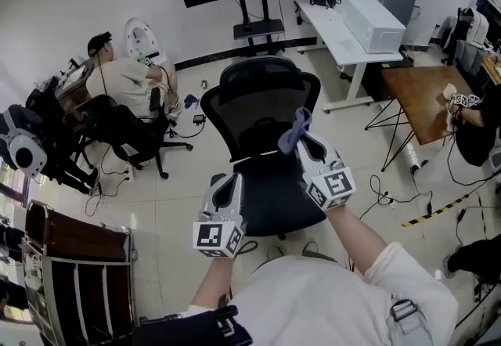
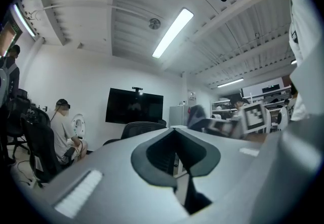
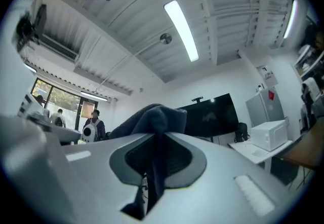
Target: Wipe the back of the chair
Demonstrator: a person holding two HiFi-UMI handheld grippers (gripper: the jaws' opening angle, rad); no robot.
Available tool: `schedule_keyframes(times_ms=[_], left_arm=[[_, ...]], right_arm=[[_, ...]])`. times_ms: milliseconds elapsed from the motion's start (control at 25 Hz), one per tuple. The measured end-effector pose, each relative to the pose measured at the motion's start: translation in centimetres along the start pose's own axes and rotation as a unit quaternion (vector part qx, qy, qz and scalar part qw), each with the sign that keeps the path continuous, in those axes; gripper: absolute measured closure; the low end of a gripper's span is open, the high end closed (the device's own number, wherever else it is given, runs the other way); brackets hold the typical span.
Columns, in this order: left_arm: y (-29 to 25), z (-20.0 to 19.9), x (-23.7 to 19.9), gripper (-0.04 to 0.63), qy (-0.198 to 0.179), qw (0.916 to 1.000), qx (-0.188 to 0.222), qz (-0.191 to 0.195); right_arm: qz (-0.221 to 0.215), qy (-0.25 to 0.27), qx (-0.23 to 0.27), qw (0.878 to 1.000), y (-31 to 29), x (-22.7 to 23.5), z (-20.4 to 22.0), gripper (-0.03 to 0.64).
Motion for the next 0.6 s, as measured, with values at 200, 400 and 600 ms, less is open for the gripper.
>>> schedule_keyframes(times_ms=[200, 400, 600], left_arm=[[0.4, 0.7, -1.0, 0.468, -0.002, 0.9994, -0.005, -0.035], [1.7, 1.8, -4.8, 0.468, 0.008, 0.9969, -0.008, -0.078], [5.0, 3.8, -8.8, 0.468, 0.025, 0.9948, -0.016, -0.097]], right_arm=[[-0.002, -0.007, -0.085, 0.996, -19.3, 2.8, 10.3, 0.584], [0.011, 0.005, -0.218, 0.976, -29.9, 3.3, 19.8, 0.584], [0.024, 0.033, -0.231, 0.972, -31.2, 1.3, 20.8, 0.584]])
Point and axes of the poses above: the fingertips, and each gripper's own axes: y backward along the fingers, x to its right, z out of its underside, the point moved 4 cm from there along y, backward along the fingers, and after that the axes turned 7 degrees about y, right-handed, at the moved point
